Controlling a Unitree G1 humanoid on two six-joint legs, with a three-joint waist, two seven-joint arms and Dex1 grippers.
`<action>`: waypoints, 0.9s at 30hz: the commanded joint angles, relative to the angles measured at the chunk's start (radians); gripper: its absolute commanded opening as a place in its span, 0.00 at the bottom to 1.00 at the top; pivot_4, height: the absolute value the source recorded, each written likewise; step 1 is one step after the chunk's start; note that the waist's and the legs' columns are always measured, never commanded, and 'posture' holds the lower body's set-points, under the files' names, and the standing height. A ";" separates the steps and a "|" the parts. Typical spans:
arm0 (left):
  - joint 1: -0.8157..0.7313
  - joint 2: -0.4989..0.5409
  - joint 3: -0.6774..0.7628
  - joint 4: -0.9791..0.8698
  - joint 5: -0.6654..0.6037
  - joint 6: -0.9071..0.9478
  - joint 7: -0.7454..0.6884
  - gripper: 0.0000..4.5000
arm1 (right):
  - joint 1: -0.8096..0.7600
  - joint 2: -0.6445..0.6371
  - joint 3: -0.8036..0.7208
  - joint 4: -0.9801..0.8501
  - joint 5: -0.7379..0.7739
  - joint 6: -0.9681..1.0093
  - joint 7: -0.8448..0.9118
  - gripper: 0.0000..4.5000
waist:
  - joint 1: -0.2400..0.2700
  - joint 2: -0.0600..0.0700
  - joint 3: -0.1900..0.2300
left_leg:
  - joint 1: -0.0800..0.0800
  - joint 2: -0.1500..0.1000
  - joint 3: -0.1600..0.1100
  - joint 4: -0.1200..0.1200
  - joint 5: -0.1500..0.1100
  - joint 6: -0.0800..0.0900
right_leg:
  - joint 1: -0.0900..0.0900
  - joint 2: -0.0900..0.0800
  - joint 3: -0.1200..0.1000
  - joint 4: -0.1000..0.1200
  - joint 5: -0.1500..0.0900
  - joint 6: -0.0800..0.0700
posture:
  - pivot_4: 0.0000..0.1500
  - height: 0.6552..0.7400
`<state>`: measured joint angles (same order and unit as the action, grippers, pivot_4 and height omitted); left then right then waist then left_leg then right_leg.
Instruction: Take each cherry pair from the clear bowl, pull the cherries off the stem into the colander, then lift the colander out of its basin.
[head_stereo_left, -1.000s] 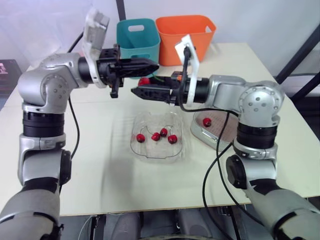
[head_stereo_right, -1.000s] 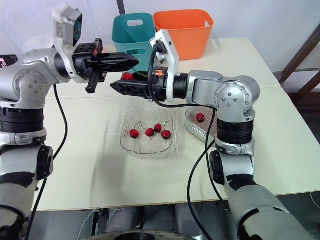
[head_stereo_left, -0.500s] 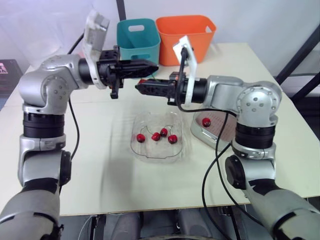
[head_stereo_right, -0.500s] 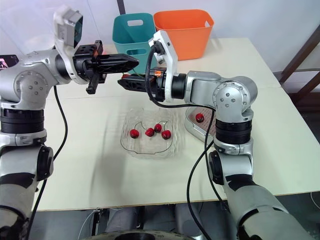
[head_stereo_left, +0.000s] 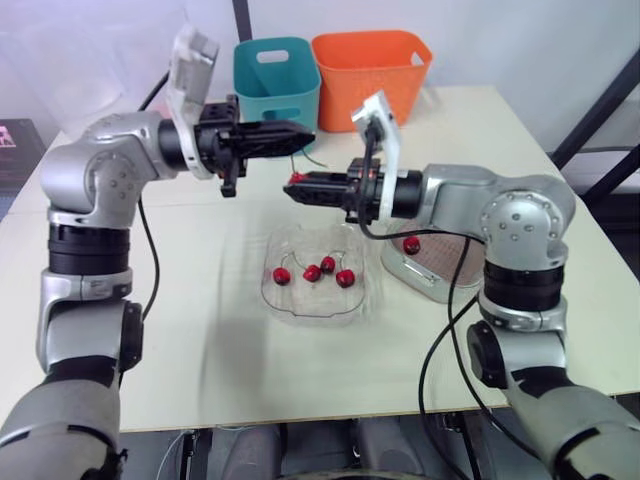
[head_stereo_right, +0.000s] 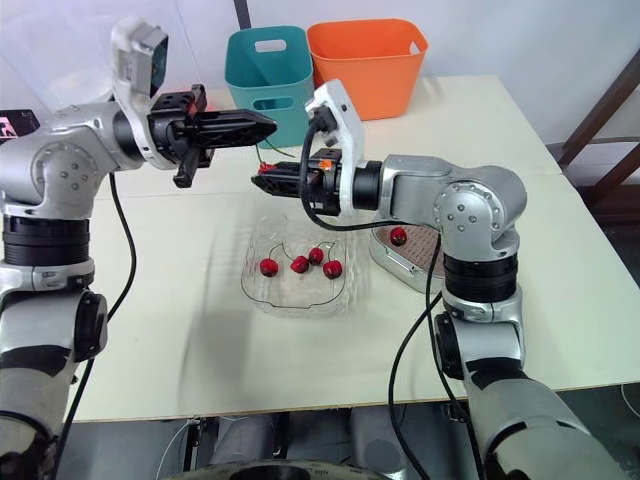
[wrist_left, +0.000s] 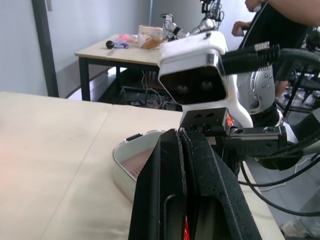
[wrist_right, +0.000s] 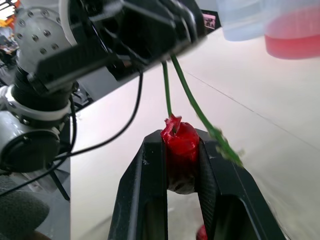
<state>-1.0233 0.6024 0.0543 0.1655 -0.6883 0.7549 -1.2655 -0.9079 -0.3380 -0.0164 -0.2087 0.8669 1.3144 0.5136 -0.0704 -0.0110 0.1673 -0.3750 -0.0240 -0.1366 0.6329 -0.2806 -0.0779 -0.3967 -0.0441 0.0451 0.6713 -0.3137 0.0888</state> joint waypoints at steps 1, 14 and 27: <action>-0.032 0.002 0.033 -0.011 -0.019 -0.018 -0.001 0.00 | 0.004 -0.010 0.005 -0.028 0.000 0.004 -0.001 0.10 | 0.000 0.000 0.000 | 0.000 0.000 0.000 0.000 0.000 0.000 | 0.000 0.000 0.000 0.000 0.000 0.000 | 1.00 1.00; 0.018 0.011 -0.006 -0.008 0.043 -0.083 -0.027 0.00 | 0.076 -0.207 -0.126 -0.088 0.004 -0.014 0.019 0.10 | 0.005 0.000 0.000 | 0.000 -0.001 0.000 0.000 0.000 0.000 | 0.000 0.000 0.000 -0.001 0.000 0.000 | 1.00 1.00; 0.037 0.012 -0.027 0.005 0.073 -0.122 -0.045 0.00 | 0.343 -0.627 -0.042 0.090 -0.347 -0.369 0.190 0.10 | 0.014 0.000 0.000 | 0.000 -0.002 0.006 0.000 -0.001 0.001 | 0.002 0.002 0.001 -0.003 0.000 0.000 | 1.00 1.00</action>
<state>-0.9727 0.6066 0.0164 0.1812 -0.6166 0.6454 -1.3058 -0.5511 -0.9476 -0.0469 -0.1073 0.5414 0.9878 0.6839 -0.0562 -0.0114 0.1676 -0.3744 -0.0258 -0.1301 0.6330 -0.2812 -0.0767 -0.3946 -0.0424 0.0459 0.6687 -0.3138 0.0890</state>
